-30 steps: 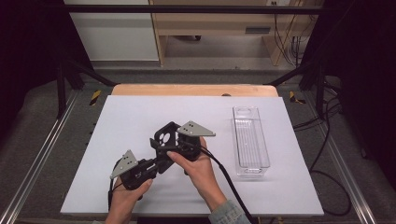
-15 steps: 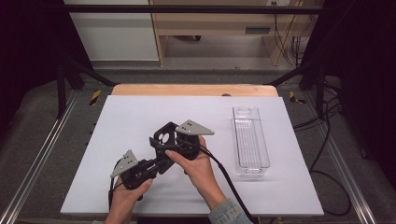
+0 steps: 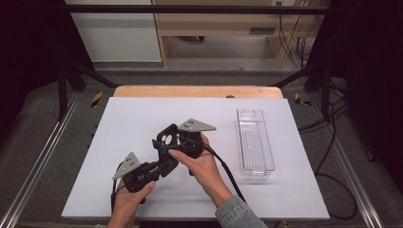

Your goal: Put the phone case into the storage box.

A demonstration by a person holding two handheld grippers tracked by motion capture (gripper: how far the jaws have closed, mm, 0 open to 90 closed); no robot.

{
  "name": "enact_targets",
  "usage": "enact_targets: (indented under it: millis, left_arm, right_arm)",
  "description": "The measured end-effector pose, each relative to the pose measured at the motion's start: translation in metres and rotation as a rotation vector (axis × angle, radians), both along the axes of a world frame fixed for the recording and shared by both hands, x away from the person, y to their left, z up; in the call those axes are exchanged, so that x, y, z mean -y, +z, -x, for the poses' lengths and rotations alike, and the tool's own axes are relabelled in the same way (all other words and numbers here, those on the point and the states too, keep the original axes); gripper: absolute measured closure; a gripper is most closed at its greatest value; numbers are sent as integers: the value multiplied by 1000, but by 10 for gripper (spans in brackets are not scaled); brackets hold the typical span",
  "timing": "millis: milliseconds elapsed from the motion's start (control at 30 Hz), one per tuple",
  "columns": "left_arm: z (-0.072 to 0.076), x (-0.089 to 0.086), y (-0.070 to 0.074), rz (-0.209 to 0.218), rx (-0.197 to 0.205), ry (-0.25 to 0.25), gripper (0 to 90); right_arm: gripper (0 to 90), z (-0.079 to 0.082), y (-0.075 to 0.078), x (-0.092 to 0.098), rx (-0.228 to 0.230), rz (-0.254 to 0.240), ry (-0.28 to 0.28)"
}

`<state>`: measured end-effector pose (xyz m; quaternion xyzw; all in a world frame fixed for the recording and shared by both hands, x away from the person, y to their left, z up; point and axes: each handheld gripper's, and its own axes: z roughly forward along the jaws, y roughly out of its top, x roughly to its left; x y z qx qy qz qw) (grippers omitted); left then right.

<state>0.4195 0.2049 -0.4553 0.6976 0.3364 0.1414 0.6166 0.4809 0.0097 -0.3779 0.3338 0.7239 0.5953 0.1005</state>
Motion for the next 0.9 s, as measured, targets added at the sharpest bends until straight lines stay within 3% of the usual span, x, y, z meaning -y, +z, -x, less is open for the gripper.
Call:
enact_targets:
  millis: [300, 533, 567, 767, 900]
  left_arm:
    - [-1, -1, -1, -4, 2, 2, 806]
    - [-3, -1, -1, 17, -3, 2, 807]
    - [-3, 1, -1, -8, -2, 3, 807]
    - [-3, 2, -2, 13, -8, -5, 807]
    - [-3, -1, -1, 3, -1, 1, 806]
  right_arm:
    - [126, -1, -1, -1, -4, -2, 0]
    - [105, 0, -5, -2, -18, 9, 0]
    - [110, -1, -4, -1, -20, -4, -2]
    - [128, -4, -2, 3, -35, -22, 3]
    - [128, -5, -3, 3, -37, -32, 8]
